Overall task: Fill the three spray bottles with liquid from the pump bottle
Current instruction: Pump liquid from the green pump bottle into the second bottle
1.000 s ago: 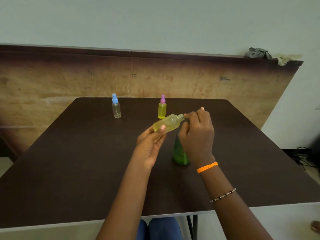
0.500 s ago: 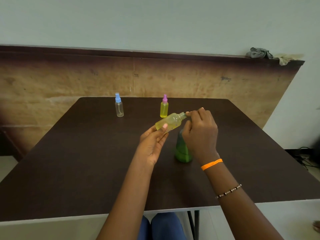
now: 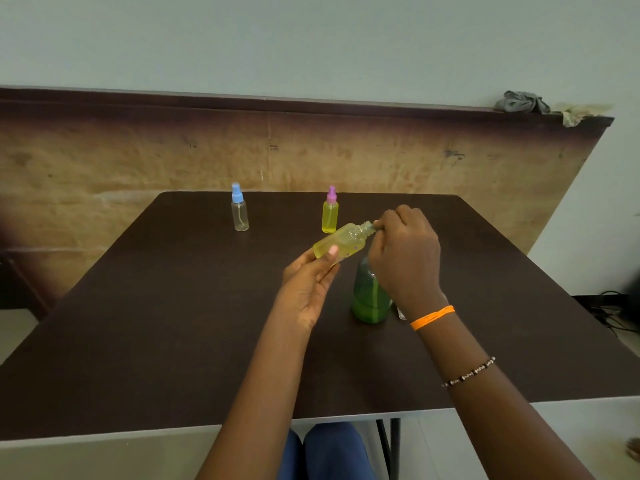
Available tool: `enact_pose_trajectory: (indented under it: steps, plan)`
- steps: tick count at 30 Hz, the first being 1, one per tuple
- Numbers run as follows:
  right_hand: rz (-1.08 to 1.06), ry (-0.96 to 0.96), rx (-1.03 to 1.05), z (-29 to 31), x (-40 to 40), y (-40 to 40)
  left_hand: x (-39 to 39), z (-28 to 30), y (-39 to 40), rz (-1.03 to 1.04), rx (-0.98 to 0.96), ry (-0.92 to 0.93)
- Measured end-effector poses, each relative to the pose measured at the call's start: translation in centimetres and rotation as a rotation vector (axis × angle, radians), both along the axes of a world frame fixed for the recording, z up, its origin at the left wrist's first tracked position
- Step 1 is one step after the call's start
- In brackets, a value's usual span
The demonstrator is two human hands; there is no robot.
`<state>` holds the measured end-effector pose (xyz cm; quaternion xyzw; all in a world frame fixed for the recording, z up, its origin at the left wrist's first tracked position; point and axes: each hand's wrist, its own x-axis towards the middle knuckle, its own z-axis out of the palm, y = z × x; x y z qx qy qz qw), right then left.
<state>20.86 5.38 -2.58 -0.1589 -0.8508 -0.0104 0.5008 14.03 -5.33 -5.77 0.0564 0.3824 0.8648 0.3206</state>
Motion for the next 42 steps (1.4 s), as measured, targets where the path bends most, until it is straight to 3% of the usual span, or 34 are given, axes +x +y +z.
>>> enact_pose_trajectory:
  steps: [9, 16, 23, 31, 42]
  plan:
    - [0.011, 0.18, -0.034, -3.0, -0.6, 0.4, -0.4, -0.6, 0.0, -0.01, 0.029, 0.016]
    - [0.085, 0.13, -0.083, -0.6, -0.2, 0.3, -0.4, -0.1, -0.3, -0.024, 0.038, 0.059]
    - [0.043, 0.199, -0.086, -3.0, -0.6, 0.3, -0.4, -0.4, -0.3, -0.027, 0.031, 0.083]
    - [0.086, 0.132, -0.095, -0.6, -0.2, 0.1, -0.3, 0.1, -0.3, -0.029, 0.058, 0.095]
    - [0.016, 0.119, -0.077, -1.7, -0.4, -0.3, -0.4, 0.2, -0.3, -0.03, 0.048, 0.109]
